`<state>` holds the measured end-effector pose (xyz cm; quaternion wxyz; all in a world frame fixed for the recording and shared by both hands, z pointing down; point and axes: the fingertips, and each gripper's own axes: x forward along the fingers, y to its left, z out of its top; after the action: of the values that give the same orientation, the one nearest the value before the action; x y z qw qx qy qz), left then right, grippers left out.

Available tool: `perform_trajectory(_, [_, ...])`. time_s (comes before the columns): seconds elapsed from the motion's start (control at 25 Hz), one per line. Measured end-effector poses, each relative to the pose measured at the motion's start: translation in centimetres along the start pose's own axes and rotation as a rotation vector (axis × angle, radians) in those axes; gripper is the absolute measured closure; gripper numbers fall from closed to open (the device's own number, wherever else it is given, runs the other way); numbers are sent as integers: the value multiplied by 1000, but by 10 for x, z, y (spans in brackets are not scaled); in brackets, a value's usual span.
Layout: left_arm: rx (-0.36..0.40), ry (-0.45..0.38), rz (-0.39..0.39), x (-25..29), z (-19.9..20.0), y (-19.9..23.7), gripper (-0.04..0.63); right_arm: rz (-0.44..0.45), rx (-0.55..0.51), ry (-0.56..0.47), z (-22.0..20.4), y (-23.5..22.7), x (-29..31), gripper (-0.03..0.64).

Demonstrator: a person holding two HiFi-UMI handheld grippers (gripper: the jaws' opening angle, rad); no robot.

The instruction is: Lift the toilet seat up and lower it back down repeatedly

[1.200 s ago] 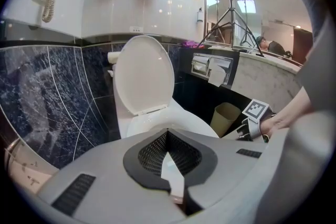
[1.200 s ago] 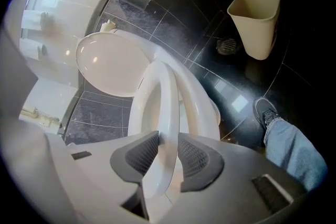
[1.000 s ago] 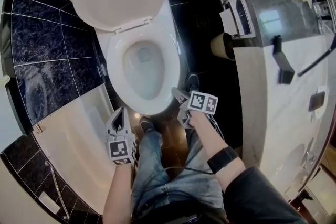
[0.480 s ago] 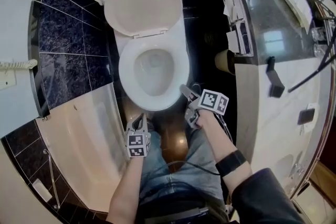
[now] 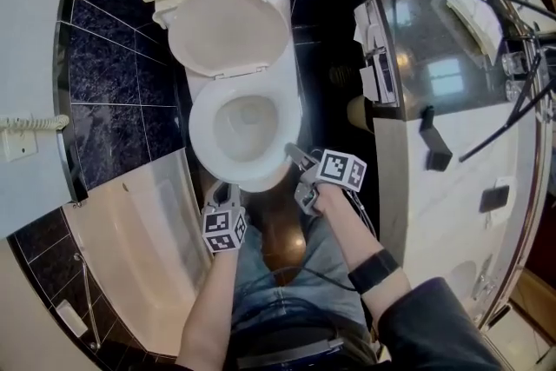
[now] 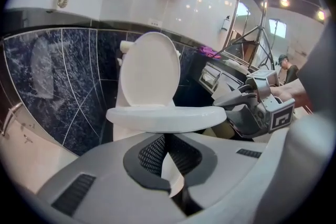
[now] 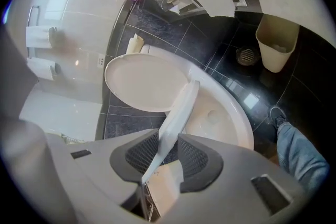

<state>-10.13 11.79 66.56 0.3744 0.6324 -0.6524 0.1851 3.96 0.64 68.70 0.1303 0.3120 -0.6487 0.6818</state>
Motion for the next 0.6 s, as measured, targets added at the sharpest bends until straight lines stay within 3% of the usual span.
perform_trajectory(0.16, [-26, -38, 29, -1, 35, 2, 595, 31, -29, -4, 16, 23, -8, 480])
perform_trajectory(0.36, [12, -93, 47, 3, 92, 3, 595, 12, -198, 10, 36, 42, -27, 499])
perform_trajectory(0.52, [35, -156, 77, 13, 142, 13, 595, -45, -330, -10, 52, 46, -37, 588])
perform_trajectory(0.6, [57, -181, 92, 19, 168, 16, 595, -67, -406, -8, 57, 50, -38, 600])
